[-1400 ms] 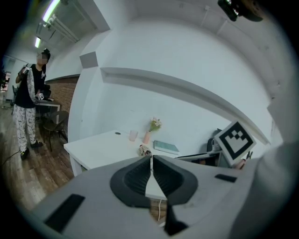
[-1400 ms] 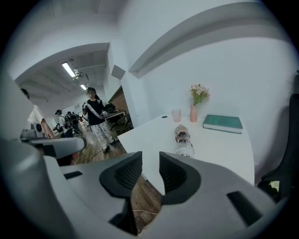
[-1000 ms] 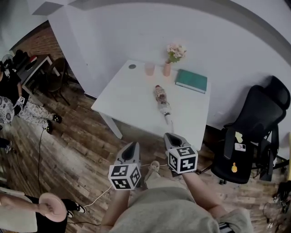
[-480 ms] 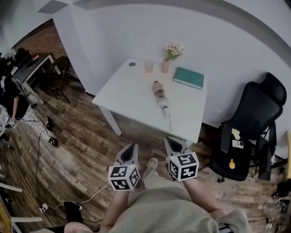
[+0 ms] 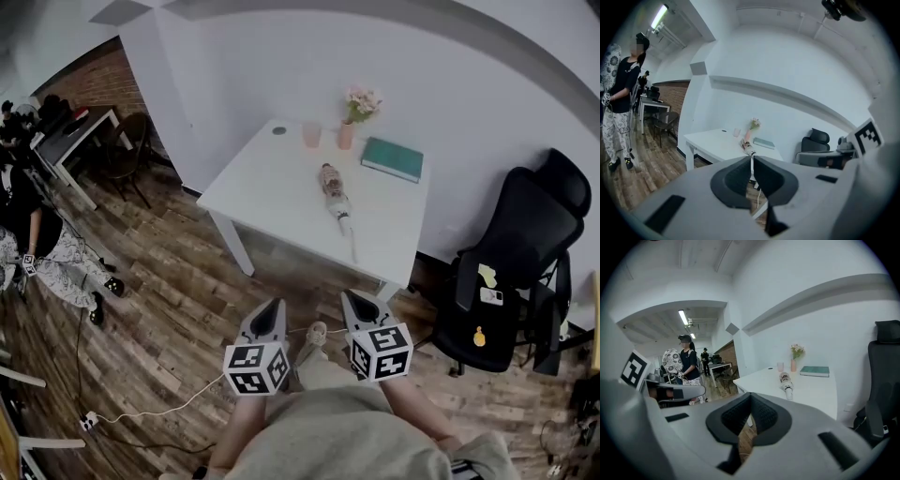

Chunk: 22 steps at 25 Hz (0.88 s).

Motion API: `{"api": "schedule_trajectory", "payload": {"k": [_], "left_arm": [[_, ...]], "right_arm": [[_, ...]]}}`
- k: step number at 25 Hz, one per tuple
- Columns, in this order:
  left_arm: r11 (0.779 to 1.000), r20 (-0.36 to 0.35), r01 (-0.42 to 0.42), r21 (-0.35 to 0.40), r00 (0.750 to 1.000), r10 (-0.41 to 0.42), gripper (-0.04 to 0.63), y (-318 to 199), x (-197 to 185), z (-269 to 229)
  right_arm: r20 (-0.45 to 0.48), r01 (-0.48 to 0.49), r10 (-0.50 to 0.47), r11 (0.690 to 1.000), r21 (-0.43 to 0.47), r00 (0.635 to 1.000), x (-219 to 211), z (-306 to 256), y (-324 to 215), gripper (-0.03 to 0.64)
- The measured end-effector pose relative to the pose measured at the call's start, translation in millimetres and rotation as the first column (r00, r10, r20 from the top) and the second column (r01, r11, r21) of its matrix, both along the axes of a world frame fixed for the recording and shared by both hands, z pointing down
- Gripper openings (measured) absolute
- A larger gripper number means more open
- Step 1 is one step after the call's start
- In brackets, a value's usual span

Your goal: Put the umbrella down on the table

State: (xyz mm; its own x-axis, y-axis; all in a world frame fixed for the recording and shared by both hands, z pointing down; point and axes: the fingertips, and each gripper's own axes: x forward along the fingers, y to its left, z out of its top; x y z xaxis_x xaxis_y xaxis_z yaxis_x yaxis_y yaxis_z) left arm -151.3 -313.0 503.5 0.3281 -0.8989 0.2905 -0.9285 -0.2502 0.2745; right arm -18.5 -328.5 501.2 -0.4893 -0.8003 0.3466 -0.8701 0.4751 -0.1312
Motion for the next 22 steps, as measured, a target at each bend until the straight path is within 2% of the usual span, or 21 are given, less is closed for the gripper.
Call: {"api": "schedule_trajectory", "payload": {"k": [22], "left_arm": [[1.0,-0.006,0.006,0.004,1.0,-0.006,0.018,4,-14,-2]], "right_arm": [[-0.01,0.017,-0.017,0.999,0.044,1.0,-13,-9,6,0.0]]}}
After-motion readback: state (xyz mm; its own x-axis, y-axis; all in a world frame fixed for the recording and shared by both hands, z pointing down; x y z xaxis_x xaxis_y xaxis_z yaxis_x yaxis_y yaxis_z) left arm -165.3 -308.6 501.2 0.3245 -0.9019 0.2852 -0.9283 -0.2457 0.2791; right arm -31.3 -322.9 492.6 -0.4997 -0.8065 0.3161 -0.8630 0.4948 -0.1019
